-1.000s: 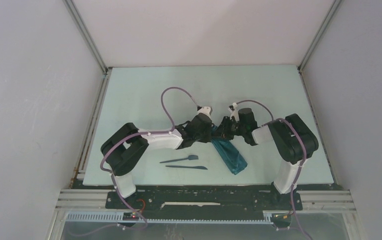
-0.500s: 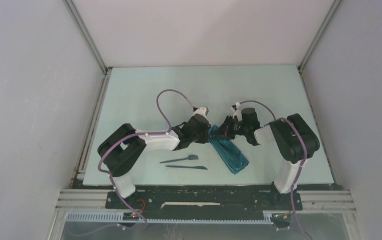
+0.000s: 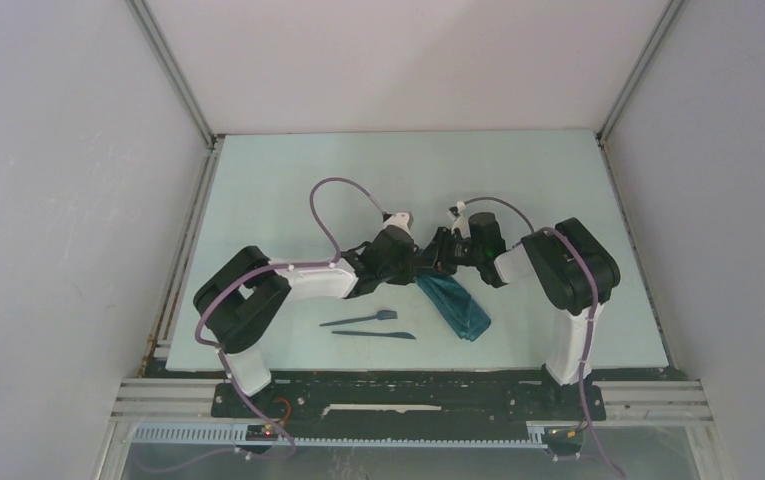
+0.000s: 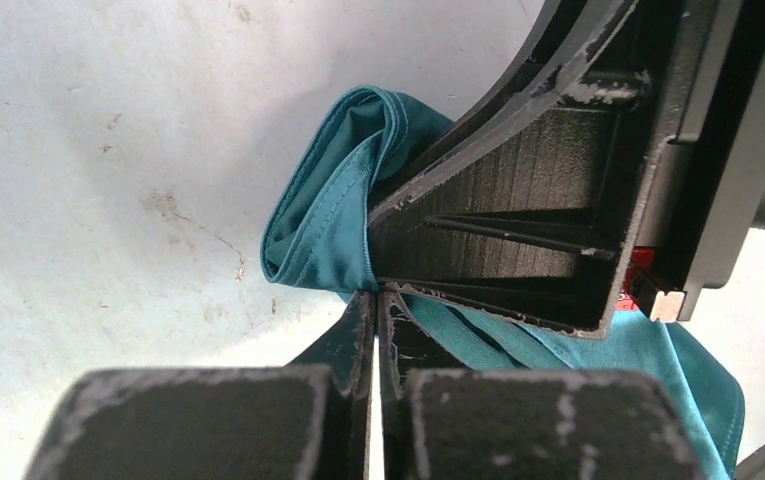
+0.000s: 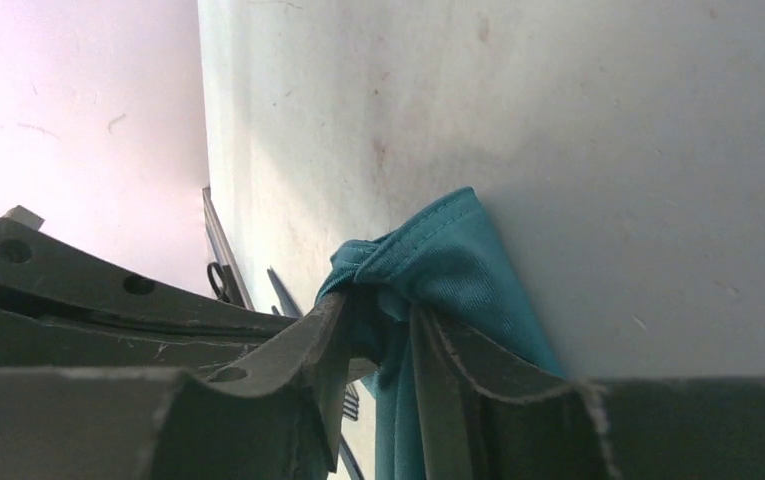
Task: Fold the napkin into a case and place the utensils inside
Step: Stuff the top corner of the smaller-rectangle-folded napkin into the folded napkin.
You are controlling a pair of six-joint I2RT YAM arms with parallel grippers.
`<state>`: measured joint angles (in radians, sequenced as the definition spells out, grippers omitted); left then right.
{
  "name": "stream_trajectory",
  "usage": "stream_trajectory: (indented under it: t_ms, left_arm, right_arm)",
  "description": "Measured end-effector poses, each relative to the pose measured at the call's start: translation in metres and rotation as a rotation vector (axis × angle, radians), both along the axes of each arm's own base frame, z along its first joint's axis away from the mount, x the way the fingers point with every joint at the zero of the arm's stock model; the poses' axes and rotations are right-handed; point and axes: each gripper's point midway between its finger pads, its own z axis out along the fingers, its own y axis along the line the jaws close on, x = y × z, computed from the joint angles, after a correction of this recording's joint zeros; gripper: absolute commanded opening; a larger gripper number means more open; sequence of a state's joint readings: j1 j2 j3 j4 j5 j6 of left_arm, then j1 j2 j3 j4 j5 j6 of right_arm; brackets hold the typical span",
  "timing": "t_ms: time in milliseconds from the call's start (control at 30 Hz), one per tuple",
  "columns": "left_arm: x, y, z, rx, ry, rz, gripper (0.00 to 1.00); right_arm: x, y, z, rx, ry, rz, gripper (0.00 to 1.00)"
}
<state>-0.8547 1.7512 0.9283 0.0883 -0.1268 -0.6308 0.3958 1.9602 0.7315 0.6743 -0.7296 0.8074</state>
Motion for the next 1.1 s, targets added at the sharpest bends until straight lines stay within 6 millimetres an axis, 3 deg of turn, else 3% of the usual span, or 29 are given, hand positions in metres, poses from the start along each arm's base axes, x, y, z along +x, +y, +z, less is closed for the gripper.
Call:
stream_trajectory:
  t_ms: [233, 400, 567, 733, 867, 1000, 1100]
  left_arm:
    - [0.004, 0.003, 0.0, -0.018, 0.019, 0.024, 0.0]
    - [0.004, 0.001, 0.002, -0.03, 0.017, 0.021, 0.0]
    - [0.004, 0.0, 0.002, -0.033, 0.014, 0.021, 0.0]
    - [0.002, 0.003, -0.001, -0.029, 0.018, 0.021, 0.0]
    - [0.002, 0.002, -0.002, -0.031, 0.019, 0.018, 0.0]
    - [0.002, 0.002, -0.001, -0.032, 0.02, 0.017, 0.0]
    - [0.002, 0.002, -0.001, -0.033, 0.02, 0.016, 0.0]
  right_arm:
    - [0.003, -0.004, 0.006, 0.011, 0.002, -0.004, 0.42]
    - [-0.002, -0.021, 0.009, 0.011, 0.048, -0.022, 0.24]
    - [-0.008, -0.027, 0.007, 0.007, 0.081, -0.019, 0.32]
    - [-0.015, -0.029, 0.004, 0.01, 0.1, -0.009, 0.16]
    - [-0.014, -0.029, 0.006, 0.019, 0.098, -0.01, 0.09]
    - [-0.012, -0.026, 0.007, 0.027, 0.089, -0.006, 0.09]
    - [-0.008, -0.023, 0.004, 0.032, 0.088, -0.002, 0.16]
